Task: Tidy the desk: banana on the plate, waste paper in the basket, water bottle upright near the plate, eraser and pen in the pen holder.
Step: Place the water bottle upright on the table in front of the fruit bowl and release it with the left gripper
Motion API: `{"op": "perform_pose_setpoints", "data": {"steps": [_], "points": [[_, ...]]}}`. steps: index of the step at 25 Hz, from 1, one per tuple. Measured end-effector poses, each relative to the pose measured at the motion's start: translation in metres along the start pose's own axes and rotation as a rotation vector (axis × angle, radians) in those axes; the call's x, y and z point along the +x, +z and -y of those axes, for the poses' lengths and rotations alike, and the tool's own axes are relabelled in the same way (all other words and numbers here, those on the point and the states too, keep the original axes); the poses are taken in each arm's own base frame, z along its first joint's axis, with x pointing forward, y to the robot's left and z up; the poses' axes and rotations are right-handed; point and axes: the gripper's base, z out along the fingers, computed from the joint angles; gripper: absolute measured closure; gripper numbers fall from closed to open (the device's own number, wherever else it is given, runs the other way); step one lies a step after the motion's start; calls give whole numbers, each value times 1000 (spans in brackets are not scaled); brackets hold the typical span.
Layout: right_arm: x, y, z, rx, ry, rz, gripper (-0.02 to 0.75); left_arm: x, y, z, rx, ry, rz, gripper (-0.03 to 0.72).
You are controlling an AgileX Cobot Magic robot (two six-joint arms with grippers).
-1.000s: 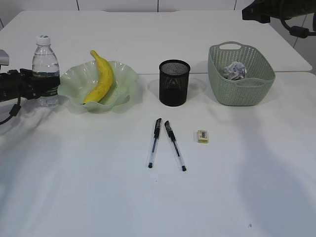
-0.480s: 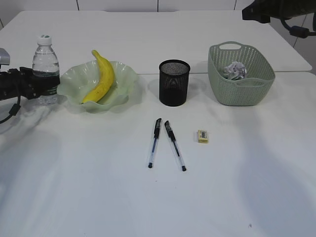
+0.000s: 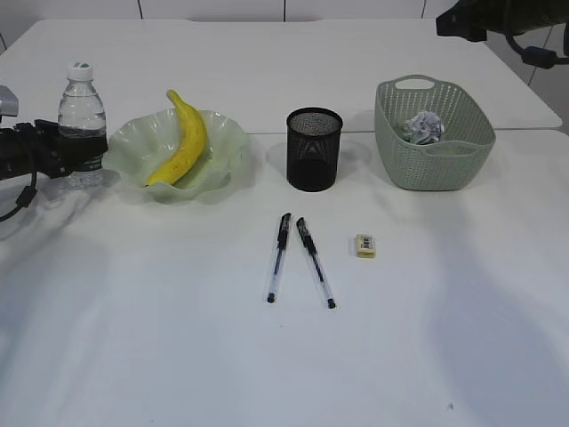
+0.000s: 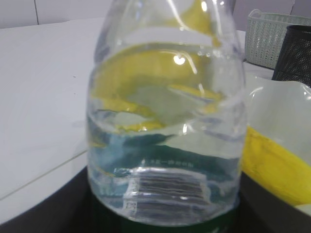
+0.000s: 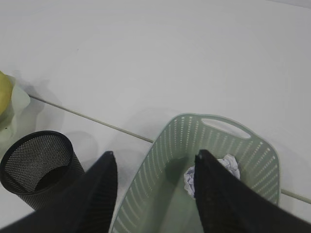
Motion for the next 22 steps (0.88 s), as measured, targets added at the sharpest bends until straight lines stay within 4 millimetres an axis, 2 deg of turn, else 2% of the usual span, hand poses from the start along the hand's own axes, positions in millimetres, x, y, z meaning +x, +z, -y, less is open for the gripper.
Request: {"op": "perform_pose_setpoints", "data": {"steps": [15,22], "points": [[0,0,0,1,0,0,353,0,1,0,2,0,0,244],[0,0,0,1,0,0,353,0,1,0,1,0,0,213]]}}
